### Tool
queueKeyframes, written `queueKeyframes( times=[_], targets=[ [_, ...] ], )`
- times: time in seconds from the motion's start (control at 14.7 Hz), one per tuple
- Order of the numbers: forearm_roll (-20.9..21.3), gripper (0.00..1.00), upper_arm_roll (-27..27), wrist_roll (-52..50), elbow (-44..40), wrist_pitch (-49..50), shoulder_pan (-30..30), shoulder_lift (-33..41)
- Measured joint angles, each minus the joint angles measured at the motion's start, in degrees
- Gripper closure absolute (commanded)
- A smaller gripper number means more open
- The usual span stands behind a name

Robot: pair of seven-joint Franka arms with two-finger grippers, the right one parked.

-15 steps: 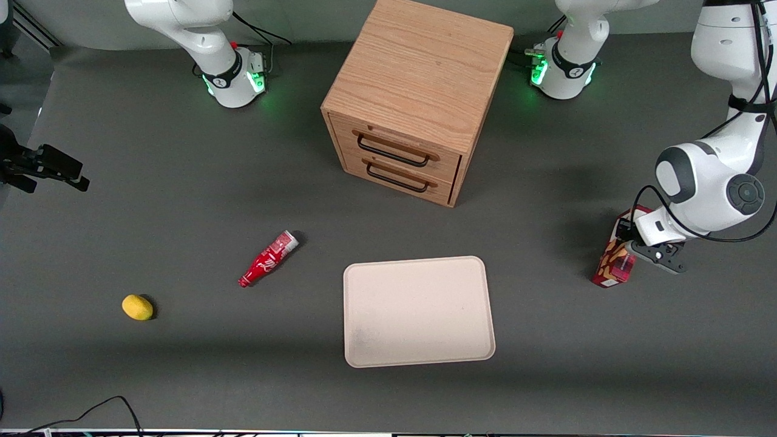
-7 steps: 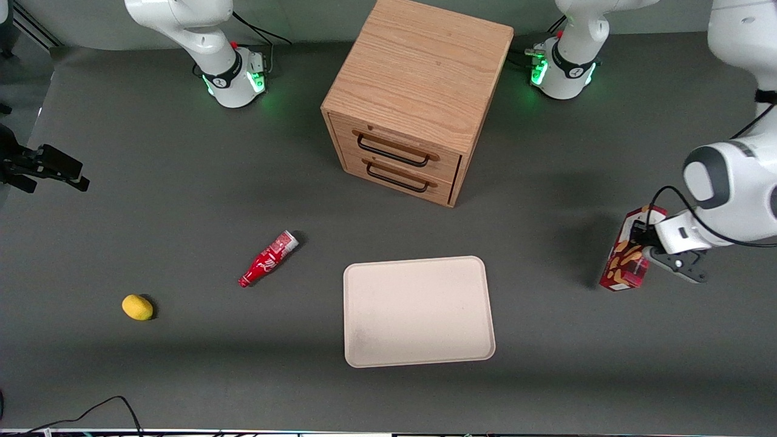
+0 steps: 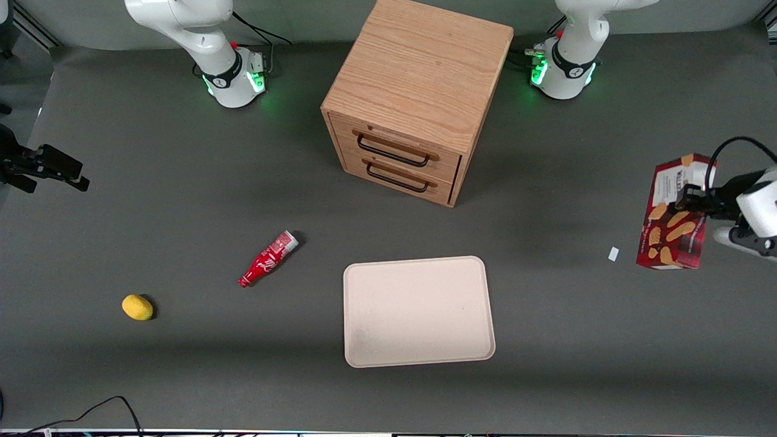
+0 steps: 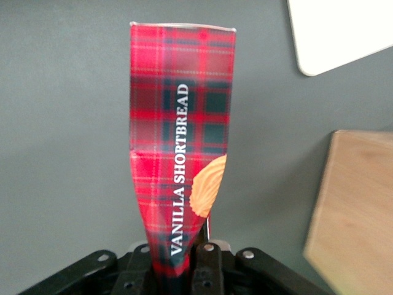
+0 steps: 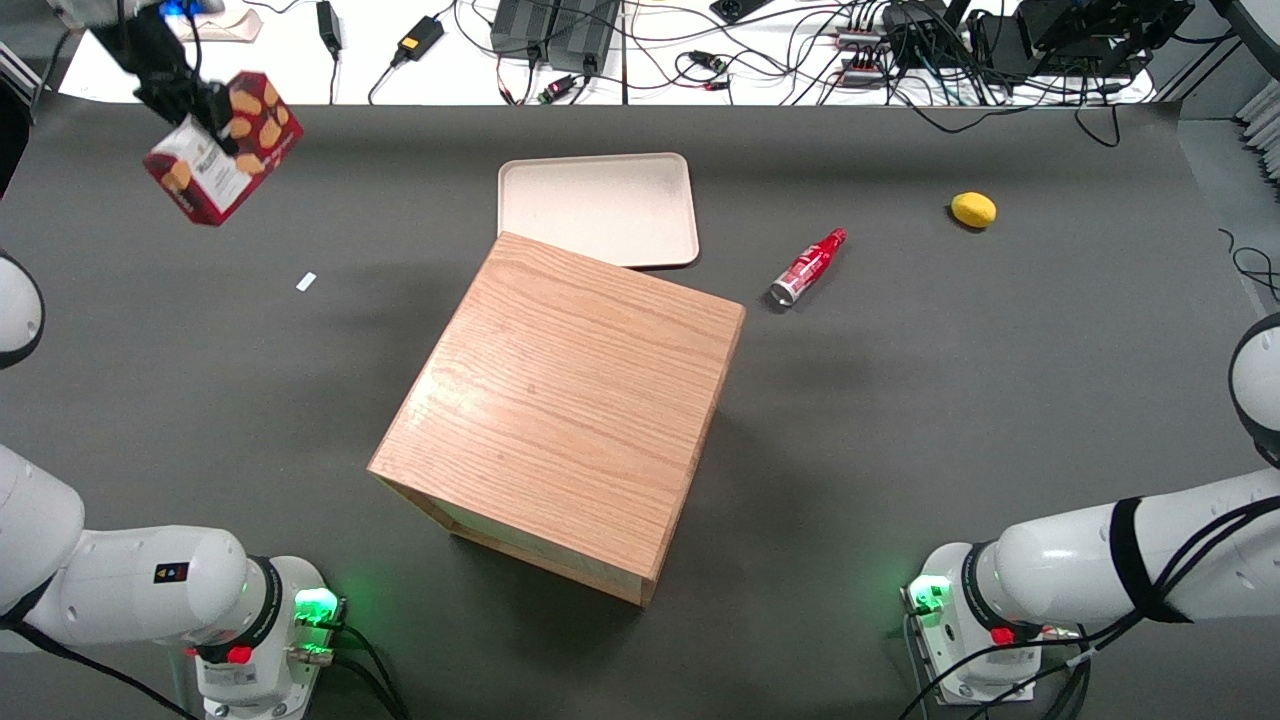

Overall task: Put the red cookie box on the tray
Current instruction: 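Carry the upright box with the left gripper over the cream tray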

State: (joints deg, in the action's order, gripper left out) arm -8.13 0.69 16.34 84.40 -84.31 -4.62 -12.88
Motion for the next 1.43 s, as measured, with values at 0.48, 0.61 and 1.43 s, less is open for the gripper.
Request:
queueKeyframes(
  times=[0.48,0.61,1.43],
  targets=[
    [3.1,1.0,20.0,-34.7,-5.0,1.0,0.6,-0.3],
    [4.0,1.0,23.5,-40.1,-4.7,-3.8,0.9,-2.5],
    [24.4,1.0,28.3,-55.3,-3.7,-36.2,4.6,-27.2]
  ],
)
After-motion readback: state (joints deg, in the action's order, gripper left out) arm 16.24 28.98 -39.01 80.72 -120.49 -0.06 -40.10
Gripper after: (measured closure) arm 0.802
